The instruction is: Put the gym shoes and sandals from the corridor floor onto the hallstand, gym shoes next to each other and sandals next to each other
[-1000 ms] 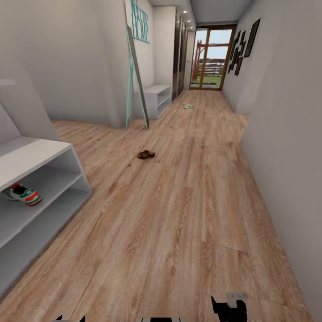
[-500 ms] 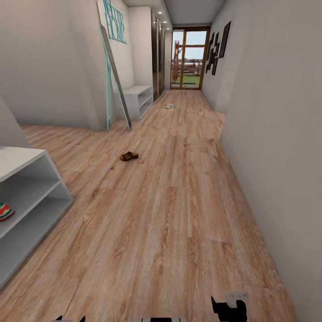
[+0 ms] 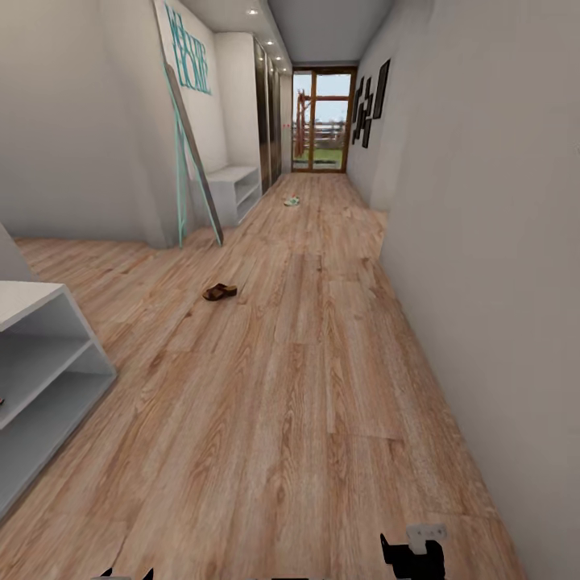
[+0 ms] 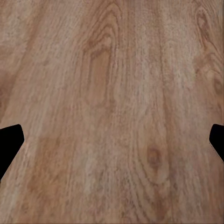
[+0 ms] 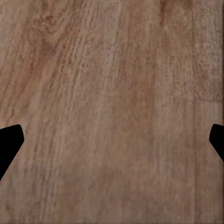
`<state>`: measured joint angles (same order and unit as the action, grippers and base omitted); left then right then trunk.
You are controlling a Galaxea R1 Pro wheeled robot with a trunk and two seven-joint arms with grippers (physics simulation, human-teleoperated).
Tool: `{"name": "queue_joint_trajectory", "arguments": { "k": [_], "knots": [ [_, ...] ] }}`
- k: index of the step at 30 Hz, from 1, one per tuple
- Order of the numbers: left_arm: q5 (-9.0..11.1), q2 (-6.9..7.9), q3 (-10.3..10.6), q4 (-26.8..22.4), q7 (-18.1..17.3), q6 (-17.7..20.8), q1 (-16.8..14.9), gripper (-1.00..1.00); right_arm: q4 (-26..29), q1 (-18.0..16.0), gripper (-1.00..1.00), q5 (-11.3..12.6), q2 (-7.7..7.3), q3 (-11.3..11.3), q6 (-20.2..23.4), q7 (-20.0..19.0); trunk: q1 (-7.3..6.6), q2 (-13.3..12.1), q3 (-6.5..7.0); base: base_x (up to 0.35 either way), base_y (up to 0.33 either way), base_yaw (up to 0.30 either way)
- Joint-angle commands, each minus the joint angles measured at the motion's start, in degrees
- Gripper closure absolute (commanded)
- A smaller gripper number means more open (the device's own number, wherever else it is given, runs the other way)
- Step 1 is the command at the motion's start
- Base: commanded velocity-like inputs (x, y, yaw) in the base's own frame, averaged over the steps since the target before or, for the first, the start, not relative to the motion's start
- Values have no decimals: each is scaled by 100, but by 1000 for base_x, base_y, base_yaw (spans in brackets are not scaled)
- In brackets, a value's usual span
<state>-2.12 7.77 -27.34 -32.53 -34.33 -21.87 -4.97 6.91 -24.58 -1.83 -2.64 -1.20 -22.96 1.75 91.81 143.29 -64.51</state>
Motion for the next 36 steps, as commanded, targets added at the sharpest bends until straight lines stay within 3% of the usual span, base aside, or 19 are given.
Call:
{"name": "queue_joint_trajectory", "arguments": {
  "k": [1, 17, 22, 36],
  "knots": [
    [-24, -3, -33, 3, -38, -19, -5, -100, -5, -3, -100, -22, -2, -11, -15, 18, -1, 1, -4, 0, 0, -7],
    [-20, -3, -41, 1, -38, -19, -5, -100, 10, -3, -100, -28, -7, -15, -15, 10, -1, 1, -3, 0, 0, -2],
    [-19, -3, -42, 1, -38, -19, -5, -100, 12, -3, -100, -28, -8, -18, -15, 12, -14, -6, 108, 0, 0, 0],
    [-18, -3, -44, 1, -38, -19, -6, -100, 6, -3, -100, -31, -8, -20, -15, 18, -321, -567, 359, 0, 0, 0]
  ]
}}
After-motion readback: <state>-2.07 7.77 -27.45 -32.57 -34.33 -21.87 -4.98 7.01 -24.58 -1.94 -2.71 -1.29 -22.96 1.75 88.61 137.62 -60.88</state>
